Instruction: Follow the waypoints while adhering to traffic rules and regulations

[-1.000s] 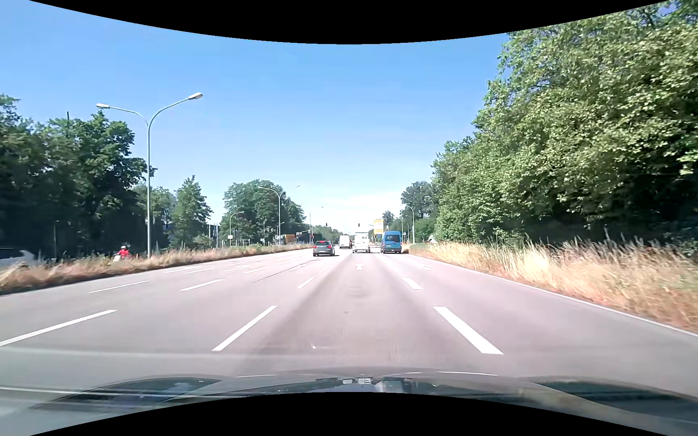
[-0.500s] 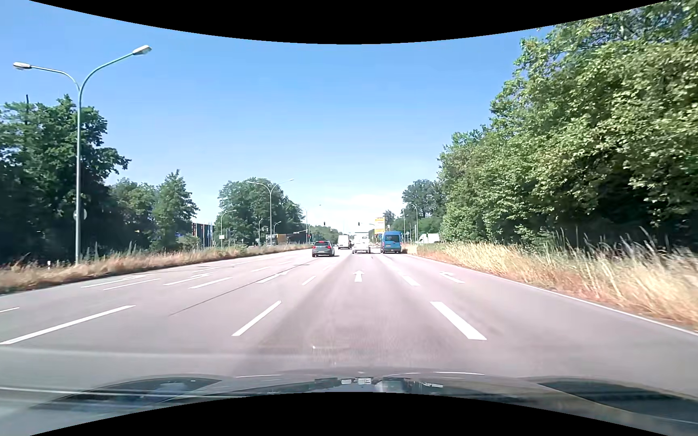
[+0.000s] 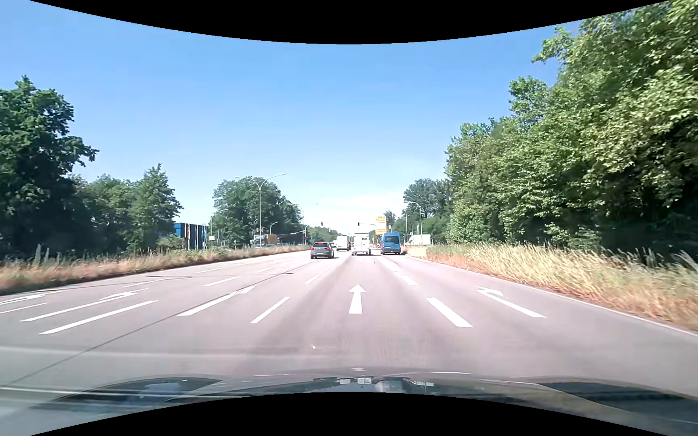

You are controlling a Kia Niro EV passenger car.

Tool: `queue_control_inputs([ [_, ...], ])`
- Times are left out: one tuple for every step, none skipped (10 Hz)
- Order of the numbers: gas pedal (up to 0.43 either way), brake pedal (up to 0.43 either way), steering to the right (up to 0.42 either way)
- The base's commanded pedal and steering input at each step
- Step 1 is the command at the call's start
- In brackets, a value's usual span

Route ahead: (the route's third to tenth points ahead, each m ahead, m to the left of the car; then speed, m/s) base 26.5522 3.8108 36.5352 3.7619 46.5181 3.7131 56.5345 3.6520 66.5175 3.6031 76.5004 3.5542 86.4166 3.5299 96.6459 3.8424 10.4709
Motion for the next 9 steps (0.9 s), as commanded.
queue_control_inputs([
  [0.000, 0.000, 0.000],
  [0.000, 0.000, 0.000],
  [0.000, 0.000, 0.000],
  [0.000, 0.000, 0.000],
  [0.000, 0.000, 0.000],
  [0.000, 0.000, 0.000],
  [0.000, 0.000, 0.000],
  [0.000, 0.000, 0.000],
  [0.000, 0.000, 0.000],
])
